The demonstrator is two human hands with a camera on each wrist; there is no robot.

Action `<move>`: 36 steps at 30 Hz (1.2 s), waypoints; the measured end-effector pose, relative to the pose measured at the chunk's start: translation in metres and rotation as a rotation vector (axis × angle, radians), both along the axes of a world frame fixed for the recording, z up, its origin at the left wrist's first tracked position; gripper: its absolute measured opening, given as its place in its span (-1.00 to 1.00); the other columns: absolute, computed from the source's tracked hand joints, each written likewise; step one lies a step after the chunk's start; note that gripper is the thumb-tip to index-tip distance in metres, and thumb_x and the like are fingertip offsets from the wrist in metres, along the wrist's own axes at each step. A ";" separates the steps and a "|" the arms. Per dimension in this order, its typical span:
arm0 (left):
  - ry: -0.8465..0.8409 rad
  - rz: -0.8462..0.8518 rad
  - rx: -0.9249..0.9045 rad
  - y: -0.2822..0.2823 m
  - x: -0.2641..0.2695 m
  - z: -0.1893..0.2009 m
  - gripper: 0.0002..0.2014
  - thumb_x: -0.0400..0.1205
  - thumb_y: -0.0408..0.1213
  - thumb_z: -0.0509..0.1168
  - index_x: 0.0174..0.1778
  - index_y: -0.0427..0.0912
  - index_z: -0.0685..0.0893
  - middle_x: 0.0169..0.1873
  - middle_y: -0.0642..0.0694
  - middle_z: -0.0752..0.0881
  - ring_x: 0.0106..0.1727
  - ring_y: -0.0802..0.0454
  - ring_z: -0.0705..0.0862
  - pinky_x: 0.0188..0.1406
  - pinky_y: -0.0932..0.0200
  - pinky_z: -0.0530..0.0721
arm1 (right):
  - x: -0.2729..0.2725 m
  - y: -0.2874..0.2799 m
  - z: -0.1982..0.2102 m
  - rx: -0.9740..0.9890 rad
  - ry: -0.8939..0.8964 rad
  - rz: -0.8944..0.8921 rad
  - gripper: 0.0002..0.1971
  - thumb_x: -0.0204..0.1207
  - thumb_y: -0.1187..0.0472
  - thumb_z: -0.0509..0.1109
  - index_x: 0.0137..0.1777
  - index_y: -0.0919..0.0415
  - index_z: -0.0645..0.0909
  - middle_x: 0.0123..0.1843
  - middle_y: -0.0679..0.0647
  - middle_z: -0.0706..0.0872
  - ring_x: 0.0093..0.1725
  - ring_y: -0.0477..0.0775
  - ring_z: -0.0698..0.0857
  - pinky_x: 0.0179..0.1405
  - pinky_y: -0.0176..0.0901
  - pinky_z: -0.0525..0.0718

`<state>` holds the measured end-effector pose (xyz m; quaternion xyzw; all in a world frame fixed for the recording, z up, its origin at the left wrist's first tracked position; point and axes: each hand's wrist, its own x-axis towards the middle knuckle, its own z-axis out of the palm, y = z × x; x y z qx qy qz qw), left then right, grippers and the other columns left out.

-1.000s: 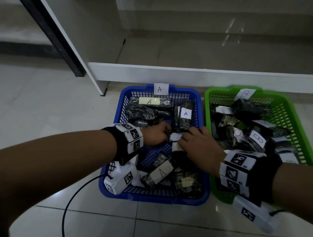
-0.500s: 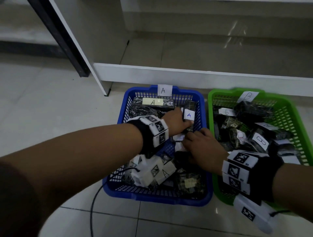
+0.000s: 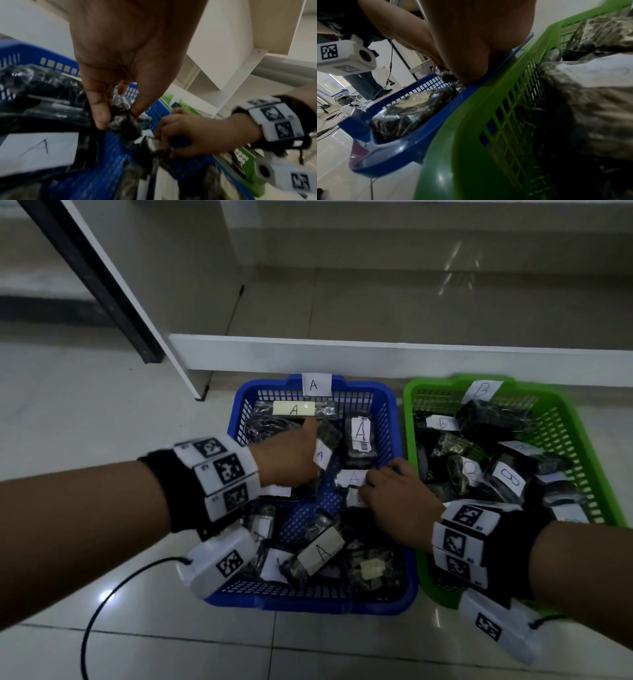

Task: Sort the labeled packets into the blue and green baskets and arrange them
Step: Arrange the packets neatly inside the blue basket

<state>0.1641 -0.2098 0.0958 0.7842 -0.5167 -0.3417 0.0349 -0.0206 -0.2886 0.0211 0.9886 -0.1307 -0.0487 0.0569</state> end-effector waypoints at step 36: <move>-0.002 0.037 -0.110 0.024 -0.001 -0.064 -0.22 0.55 -0.28 0.38 0.65 -0.13 0.14 0.32 -0.21 0.63 0.24 -0.11 0.63 0.10 0.17 0.60 | 0.021 -0.005 0.031 0.103 0.518 0.073 -0.48 0.72 0.04 -0.04 0.62 0.21 0.05 0.62 0.21 0.29 0.53 0.17 0.39 0.61 0.15 -0.18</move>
